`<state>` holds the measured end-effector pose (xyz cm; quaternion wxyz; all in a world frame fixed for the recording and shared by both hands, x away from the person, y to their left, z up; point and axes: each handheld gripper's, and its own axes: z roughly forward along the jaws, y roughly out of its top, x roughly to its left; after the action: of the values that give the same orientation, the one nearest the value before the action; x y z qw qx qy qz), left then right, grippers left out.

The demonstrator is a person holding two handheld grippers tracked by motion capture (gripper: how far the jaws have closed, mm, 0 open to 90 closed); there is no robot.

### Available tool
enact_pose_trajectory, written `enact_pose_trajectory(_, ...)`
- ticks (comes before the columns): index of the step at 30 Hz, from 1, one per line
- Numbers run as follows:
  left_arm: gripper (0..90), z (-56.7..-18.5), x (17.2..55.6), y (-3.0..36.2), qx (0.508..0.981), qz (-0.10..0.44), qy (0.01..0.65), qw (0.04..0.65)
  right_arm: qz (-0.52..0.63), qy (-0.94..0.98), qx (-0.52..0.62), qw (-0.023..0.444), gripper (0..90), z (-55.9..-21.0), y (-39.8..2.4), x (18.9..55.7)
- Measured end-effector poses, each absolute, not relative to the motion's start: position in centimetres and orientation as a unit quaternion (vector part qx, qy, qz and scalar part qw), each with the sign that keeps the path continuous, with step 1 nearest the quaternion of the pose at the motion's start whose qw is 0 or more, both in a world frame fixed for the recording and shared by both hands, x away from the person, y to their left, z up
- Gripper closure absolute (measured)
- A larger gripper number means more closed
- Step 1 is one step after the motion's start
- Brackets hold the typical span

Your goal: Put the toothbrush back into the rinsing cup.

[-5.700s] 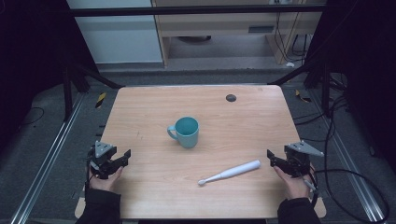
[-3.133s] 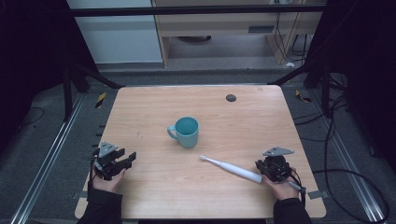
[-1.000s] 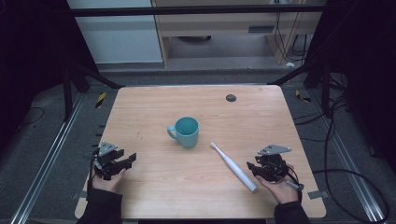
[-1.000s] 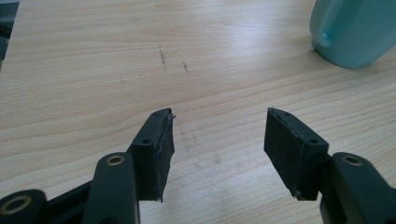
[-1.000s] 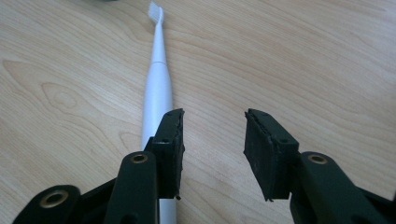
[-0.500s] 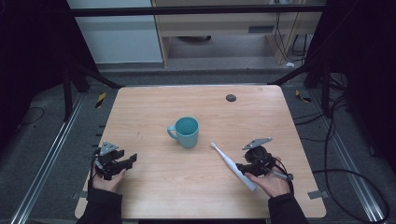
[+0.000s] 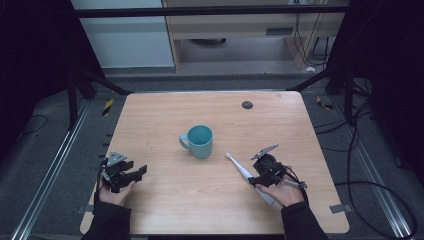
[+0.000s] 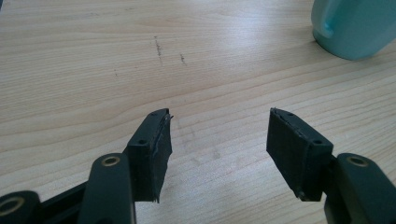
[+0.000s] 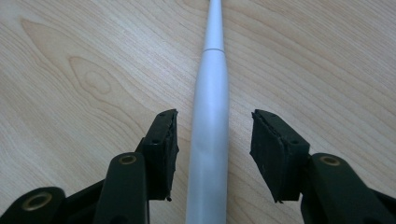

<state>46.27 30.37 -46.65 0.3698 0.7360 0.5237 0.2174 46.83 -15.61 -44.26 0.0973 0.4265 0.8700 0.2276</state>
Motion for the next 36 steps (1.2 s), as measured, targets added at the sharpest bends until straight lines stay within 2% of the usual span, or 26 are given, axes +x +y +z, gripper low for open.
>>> enact_pose_trajectory(10, 39.4, -46.7, 46.3, 30.4, 0.737, 0.215, 0.524, 0.369, 0.194, 0.881, 0.427, 0.069, 53.1, -45.1, -15.2, 47.5)
enact_pose_trajectory(24, 39.3, -46.8, 46.4, 30.3, 0.738, 0.213, 0.524, 0.368, 0.153, 0.890, 0.424, 0.064, 56.2, -46.3, -14.7, 48.1)
enact_pose_trajectory(36, 39.3, -46.8, 46.4, 30.3, 0.740, 0.212, 0.523, 0.366, 0.138, 0.894, 0.421, 0.065, 65.5, -46.9, -14.2, 48.3)
